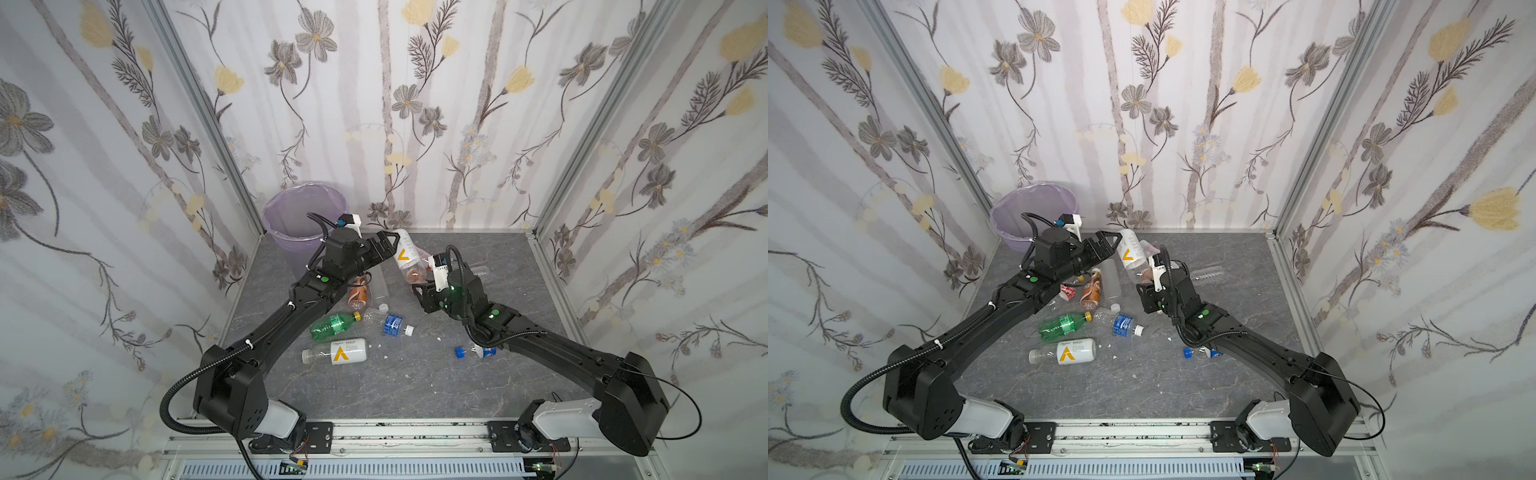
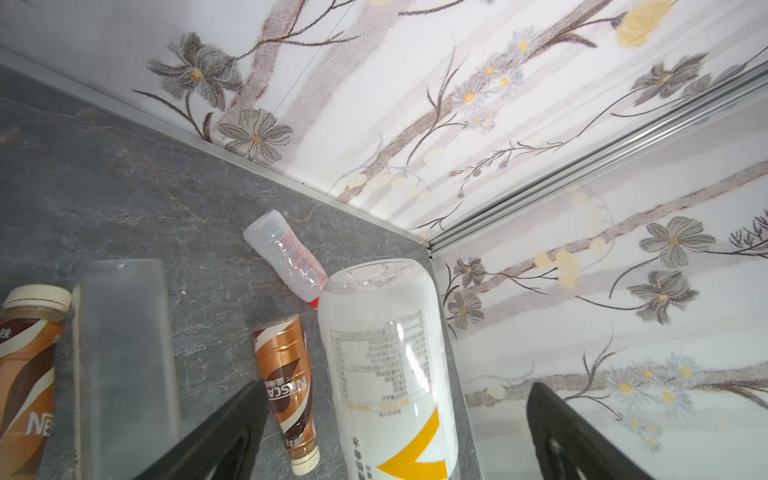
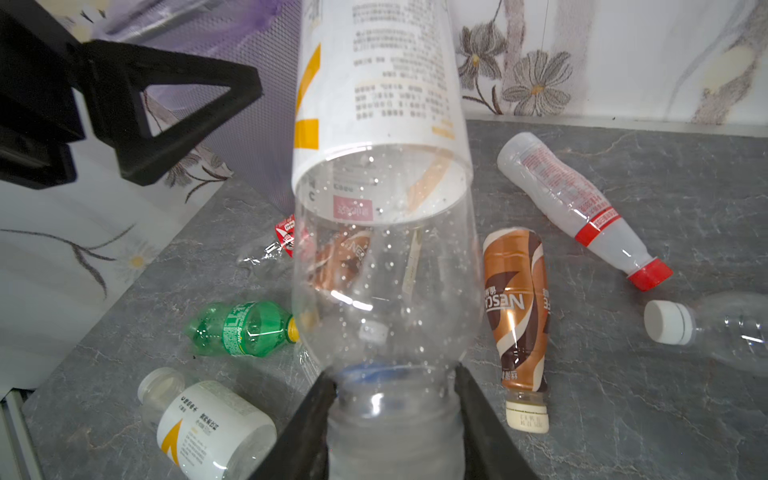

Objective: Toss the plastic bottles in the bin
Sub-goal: 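Lift the white-label bottle to the left gripper while the left gripper grasps its bottom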

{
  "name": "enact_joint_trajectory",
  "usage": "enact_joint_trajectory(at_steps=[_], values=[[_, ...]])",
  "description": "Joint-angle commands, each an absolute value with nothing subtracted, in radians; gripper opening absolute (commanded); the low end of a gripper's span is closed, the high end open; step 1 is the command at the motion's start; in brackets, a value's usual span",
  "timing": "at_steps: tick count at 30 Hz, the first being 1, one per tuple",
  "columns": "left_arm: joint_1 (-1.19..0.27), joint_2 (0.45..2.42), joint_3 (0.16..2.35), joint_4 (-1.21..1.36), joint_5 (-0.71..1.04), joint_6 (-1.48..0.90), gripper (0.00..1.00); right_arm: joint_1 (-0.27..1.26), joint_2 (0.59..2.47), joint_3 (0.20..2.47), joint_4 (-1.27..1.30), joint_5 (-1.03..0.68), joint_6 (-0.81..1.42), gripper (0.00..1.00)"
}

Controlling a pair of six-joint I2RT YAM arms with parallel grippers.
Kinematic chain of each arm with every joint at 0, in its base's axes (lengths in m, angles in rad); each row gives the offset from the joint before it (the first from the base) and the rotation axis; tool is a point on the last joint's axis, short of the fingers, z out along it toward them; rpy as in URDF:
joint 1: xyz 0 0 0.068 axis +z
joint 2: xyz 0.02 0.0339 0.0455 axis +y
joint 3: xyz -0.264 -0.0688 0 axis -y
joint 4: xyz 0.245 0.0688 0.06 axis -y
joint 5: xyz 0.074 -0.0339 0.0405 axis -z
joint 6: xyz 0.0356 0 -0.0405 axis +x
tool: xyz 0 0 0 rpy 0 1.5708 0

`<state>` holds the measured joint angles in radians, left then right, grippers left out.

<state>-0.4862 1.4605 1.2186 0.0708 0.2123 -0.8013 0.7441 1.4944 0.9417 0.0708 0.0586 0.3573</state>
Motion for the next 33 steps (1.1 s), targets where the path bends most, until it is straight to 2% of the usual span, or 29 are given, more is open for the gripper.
enact_joint_trajectory(at_steps=[1, 13, 23, 27, 30, 33], values=[[-0.479, 1.481, 1.258, 0.094, 0.281, -0.836, 1.00, 0.751, 1.485, 0.975, 0.113, 0.036, 0.346, 0.40], [-0.476, 1.528, 1.338, 0.117, 0.351, -0.861, 1.00, 0.781, 1.464, 0.976, 0.169, 0.028, 0.350, 0.41], [-0.481, 1.532, 1.330, 0.139, 0.376, -0.861, 0.85, 0.784, 1.454, 0.968, 0.207, 0.028, 0.352, 0.41], [-0.482, 1.522, 1.326, 0.143, 0.363, -0.851, 0.73, 0.784, 1.458, 0.977, 0.201, 0.030, 0.351, 0.43], [-0.482, 1.510, 1.327, 0.143, 0.344, -0.829, 0.65, 0.784, 1.455, 0.976, 0.201, 0.034, 0.350, 0.51], [-0.481, 1.502, 1.331, 0.143, 0.321, -0.791, 0.62, 0.784, 1.445, 0.974, 0.201, 0.040, 0.350, 0.73]])
